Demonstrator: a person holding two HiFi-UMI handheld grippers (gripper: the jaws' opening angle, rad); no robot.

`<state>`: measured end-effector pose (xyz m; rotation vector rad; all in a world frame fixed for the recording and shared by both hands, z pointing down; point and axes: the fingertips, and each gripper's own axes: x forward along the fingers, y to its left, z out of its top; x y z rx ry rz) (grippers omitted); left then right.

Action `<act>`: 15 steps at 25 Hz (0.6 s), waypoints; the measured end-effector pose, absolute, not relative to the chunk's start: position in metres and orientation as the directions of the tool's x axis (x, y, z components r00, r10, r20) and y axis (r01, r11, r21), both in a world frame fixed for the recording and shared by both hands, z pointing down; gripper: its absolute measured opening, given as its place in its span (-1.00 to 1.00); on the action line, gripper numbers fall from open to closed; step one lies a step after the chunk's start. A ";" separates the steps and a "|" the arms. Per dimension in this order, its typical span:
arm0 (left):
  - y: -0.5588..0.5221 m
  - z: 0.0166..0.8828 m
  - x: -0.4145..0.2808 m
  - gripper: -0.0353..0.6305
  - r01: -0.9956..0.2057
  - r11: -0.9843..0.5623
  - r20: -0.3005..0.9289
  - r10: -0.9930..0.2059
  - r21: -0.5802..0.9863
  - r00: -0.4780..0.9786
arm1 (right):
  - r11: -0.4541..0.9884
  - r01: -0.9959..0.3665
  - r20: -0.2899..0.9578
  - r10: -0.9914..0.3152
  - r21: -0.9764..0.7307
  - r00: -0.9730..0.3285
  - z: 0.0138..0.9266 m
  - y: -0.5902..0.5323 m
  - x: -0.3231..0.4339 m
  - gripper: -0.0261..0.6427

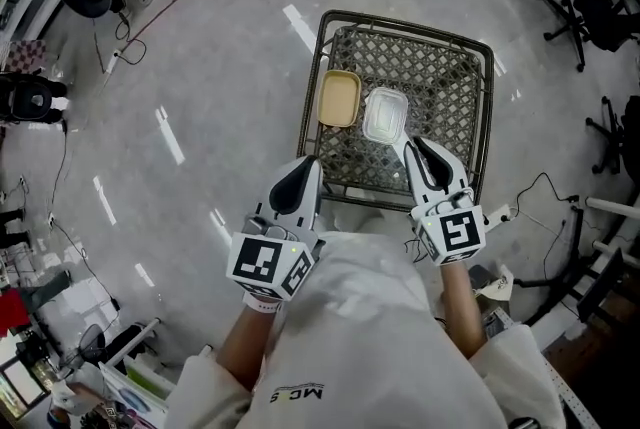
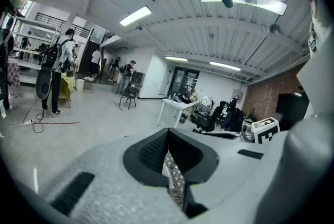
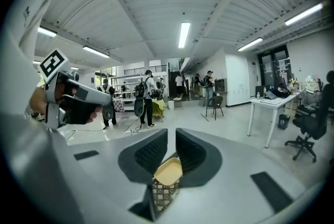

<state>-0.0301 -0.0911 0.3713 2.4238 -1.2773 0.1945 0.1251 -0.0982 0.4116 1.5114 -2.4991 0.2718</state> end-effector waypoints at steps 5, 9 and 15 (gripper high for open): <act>-0.091 0.384 -0.025 -0.82 -0.815 -0.497 0.323 -0.751 0.299 0.577 | 0.488 -0.871 0.335 -0.813 -0.056 -0.477 0.443 -0.105 0.119 -0.64; -0.092 0.391 -0.024 -0.82 -0.812 -0.492 0.336 -0.743 0.312 0.579 | 0.512 -0.857 0.391 -0.777 -0.064 -0.494 0.474 -0.109 0.112 -0.62; -0.096 0.401 -0.026 -0.82 -0.809 -0.490 0.351 -0.732 0.325 0.584 | 0.541 -0.838 0.471 -0.723 -0.067 -0.505 0.523 -0.120 0.104 -0.62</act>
